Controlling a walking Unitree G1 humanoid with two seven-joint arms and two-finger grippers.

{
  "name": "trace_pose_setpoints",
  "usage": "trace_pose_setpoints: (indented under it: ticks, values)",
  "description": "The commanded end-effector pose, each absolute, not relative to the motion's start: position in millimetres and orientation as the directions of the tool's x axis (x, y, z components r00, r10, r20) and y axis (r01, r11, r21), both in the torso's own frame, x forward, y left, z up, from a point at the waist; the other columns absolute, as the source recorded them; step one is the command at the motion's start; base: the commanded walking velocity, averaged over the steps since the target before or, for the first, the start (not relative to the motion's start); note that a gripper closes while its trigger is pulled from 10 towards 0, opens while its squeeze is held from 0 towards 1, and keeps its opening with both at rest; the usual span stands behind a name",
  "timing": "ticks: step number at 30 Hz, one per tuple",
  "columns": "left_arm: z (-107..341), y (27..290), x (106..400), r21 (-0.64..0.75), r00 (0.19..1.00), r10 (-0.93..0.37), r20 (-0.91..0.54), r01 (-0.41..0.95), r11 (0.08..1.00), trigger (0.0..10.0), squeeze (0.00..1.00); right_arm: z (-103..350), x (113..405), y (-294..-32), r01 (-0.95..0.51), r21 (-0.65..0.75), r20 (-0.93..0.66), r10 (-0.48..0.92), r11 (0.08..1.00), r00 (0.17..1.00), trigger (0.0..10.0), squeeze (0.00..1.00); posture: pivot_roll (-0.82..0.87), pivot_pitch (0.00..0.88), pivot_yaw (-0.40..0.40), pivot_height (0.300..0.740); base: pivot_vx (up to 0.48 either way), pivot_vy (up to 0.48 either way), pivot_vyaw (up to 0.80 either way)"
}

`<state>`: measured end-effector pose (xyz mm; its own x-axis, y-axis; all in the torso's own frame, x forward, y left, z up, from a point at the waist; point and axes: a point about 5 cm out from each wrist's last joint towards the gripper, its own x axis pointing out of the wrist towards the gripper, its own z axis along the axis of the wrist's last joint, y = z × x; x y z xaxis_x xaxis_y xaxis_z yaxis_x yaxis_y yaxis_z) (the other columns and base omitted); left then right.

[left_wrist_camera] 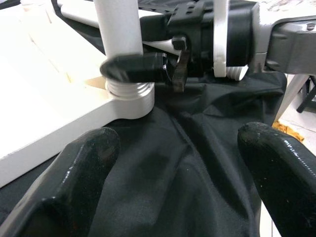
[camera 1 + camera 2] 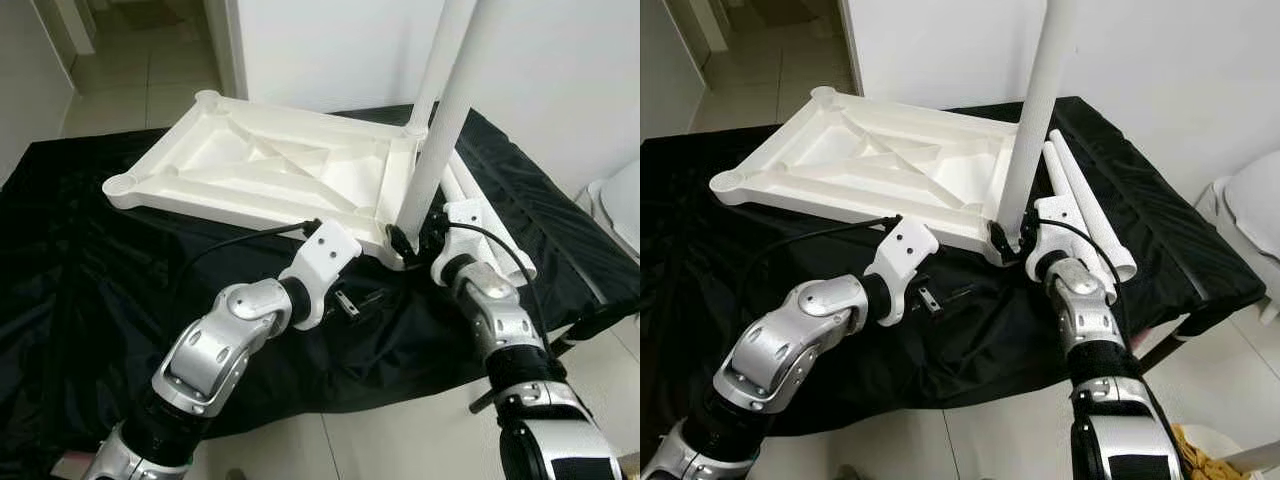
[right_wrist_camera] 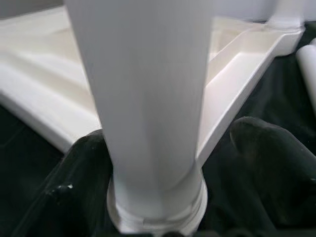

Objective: Building children table

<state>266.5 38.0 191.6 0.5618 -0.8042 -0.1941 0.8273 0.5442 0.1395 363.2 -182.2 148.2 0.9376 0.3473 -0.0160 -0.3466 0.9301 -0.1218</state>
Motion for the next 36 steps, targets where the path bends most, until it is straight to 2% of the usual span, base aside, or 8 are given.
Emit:
trace_pose_setpoints:
  ticks: [1,23,24,25,26,28,29,36]
  values:
    - [187.7,38.2,263.9,0.127,0.534,-0.818,-0.215,0.846,0.519,10.0,0.0,144.1,364.5,-185.7,-0.371,-0.135,-0.052,0.367,0.919,0.929,10.0,0.0,-0.09,0.04,0.022,0.74,0.0,0.0,0.0]
    - [189.1,41.3,262.6,0.13,0.549,-0.808,-0.216,0.836,0.533,10.0,0.0,154.5,378.3,-181.1,-0.55,-0.208,-0.114,0.538,0.809,0.835,10.0,0.0,-0.06,0.038,0.016,0.74,0.0,0.0,0.0]
    - [189.1,41.0,262.3,0.13,0.548,-0.808,-0.217,0.837,0.532,10.0,0.0,154.2,378.8,-180.6,-0.558,-0.215,-0.122,0.544,0.802,0.83,6.8,0.0,-0.06,0.037,0.018,0.74,0.0,0.0,0.0]
    - [189.2,40.7,262.1,0.129,0.547,-0.809,-0.217,0.837,0.531,10.0,0.0,154.0,379.2,-180.6,-0.566,-0.219,-0.129,0.551,0.795,0.824,6.8,0.0,-0.06,0.038,0.018,0.74,0.0,0.0,0.0]
    - [189.3,40.4,261.9,0.129,0.546,-0.809,-0.217,0.838,0.53,10.0,0.0,152.7,379.0,-181.1,-0.572,-0.227,-0.142,0.554,0.788,0.82,3.6,0.0,-0.06,0.039,0.016,0.74,0.0,0.0,0.0]
    - [189.3,40.4,261.9,0.129,0.546,-0.809,-0.217,0.838,0.53,10.0,0.0,152.7,379.0,-181.1,-0.572,-0.227,-0.142,0.554,0.788,0.82,3.6,0.0,-0.06,0.039,0.016,0.74,0.0,0.0,0.0]
    - [189.2,40.3,261.7,0.129,0.546,-0.809,-0.218,0.838,0.53,10.0,0.0,149.3,377.9,-182.9,-0.588,-0.227,-0.169,0.563,0.776,0.809,0.0,0.0,-0.06,0.04,0.015,0.74,0.0,0.0,0.0]
    - [188.6,39.7,261.4,0.125,0.544,-0.81,-0.218,0.839,0.53,10.0,0.0,141.4,373.6,-190.6,-0.605,-0.221,-0.211,0.568,0.765,0.795,0.0,0.0,-0.07,0.039,0.013,0.74,0.0,0.0,0.0]
